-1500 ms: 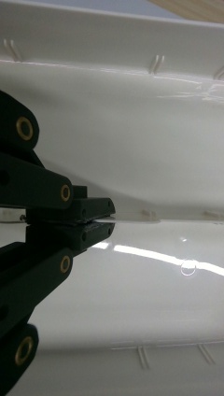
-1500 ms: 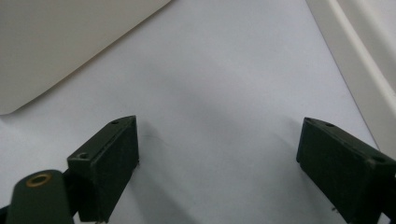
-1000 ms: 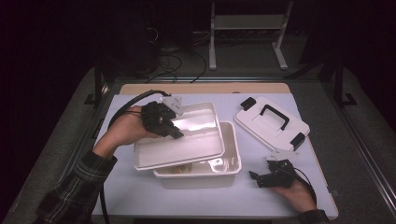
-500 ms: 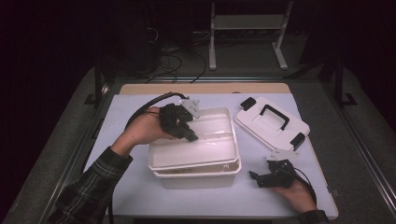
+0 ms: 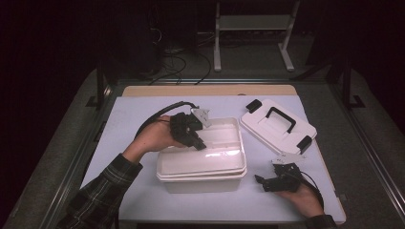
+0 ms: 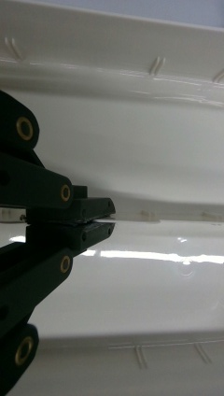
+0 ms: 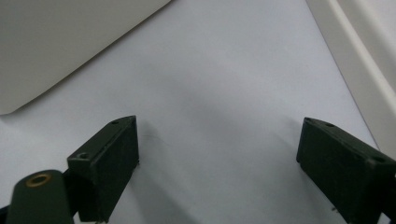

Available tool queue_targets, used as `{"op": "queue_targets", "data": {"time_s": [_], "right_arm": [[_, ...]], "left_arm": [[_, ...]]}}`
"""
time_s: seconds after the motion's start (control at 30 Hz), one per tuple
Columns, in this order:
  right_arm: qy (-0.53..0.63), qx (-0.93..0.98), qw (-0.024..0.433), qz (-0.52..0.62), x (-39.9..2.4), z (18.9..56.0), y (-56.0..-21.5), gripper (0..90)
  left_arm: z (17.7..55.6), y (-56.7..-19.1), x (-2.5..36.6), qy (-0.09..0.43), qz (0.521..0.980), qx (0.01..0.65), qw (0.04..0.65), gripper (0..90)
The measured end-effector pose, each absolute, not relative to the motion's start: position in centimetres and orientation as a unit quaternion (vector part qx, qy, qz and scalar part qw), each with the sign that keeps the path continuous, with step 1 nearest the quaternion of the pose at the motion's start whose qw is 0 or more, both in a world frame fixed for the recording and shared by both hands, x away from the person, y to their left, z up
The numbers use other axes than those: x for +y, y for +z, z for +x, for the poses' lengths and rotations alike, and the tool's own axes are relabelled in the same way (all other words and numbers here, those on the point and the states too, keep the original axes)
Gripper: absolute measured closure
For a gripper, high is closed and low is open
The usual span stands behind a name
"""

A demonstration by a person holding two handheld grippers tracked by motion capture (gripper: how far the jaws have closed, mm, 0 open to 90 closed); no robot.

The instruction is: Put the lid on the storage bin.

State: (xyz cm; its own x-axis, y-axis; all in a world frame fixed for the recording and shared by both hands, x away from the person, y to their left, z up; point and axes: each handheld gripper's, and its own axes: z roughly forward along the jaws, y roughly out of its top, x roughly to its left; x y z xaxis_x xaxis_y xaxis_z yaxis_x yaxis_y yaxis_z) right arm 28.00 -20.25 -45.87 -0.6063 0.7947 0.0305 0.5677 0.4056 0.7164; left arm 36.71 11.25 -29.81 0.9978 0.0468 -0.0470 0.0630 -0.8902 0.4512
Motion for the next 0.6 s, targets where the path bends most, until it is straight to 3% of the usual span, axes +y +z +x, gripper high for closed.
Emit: {"op": "queue_targets", "data": {"time_s": [0.6], "right_arm": [[0.355,0.823,0.161,0.414,-20.2,28.0,-45.9,12.2]], "left_arm": [[36.8,-31.0,11.0,-0.016,0.975,0.034,0.219,86.1]]}}
